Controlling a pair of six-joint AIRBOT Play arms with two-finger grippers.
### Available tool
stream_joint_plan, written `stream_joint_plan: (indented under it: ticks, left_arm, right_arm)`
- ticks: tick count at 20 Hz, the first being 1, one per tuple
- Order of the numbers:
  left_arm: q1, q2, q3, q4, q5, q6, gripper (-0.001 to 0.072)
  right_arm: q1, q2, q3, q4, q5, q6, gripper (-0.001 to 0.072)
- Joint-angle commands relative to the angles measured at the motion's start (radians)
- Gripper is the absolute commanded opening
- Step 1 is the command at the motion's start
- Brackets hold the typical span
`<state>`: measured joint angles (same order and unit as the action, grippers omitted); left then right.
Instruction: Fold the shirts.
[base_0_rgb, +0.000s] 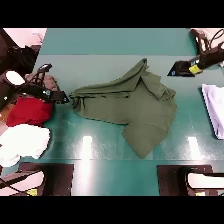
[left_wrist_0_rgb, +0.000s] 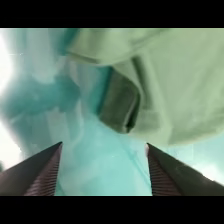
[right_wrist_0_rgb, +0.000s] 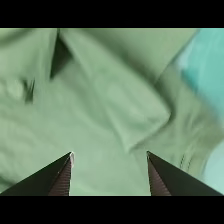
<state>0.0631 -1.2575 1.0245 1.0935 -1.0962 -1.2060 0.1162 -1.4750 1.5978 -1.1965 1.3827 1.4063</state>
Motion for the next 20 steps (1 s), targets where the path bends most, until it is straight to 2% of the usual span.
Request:
stream_joint_plan:
  ticks: [1, 6, 9, 10, 11, 12, 15, 16, 20]
  left_arm:
    - [-0.039, -0.010, -0.038, -0.045, 0.064, 0.063, 0.0612]
    - [-0.124, -0.102, -0.037, 0.013, 0.107, 0.048, 0.0612]
    - [-0.123, -0.115, -0.035, 0.039, 0.156, -0.025, 0.0607]
    - [-0.123, -0.114, -0.031, 0.050, 0.158, -0.025, 0.0452]
    - [-0.123, -0.115, -0.024, 0.059, 0.157, -0.024, 0.0247]
    - [-0.123, -0.114, -0.016, 0.058, 0.162, -0.025, 0.0129]
    - [-0.123, -0.113, 0.034, 0.058, 0.151, -0.027, 0.0097]
    - [-0.123, -0.111, 0.061, 0.058, 0.132, -0.028, 0.0028]
    - [-0.123, -0.111, 0.150, 0.050, 0.072, -0.028, 0.0028]
  right_arm:
    - [0.000, 0.120, -0.199, 0.000, -0.043, -0.002, 0.0521]
    - [-0.001, 0.258, -0.412, 0.000, -0.075, -0.002, 0.0521]
    - [-0.007, 0.353, -0.526, 0.000, -0.098, 0.009, 0.0521]
    - [-0.008, 0.389, -0.564, -0.003, -0.105, 0.036, 0.0521]
    - [-0.019, 0.423, -0.599, -0.002, -0.106, 0.056, 0.0521]
    - [-0.034, 0.462, -0.639, -0.001, -0.103, 0.083, 0.0521]
    - [-0.119, 0.554, -0.767, -0.002, -0.066, 0.180, 0.0521]
    - [-0.158, 0.575, -0.812, 0.000, -0.045, 0.218, 0.0521]
    - [-0.286, 0.605, -0.990, 0.062, -0.027, 0.257, 0.0519]
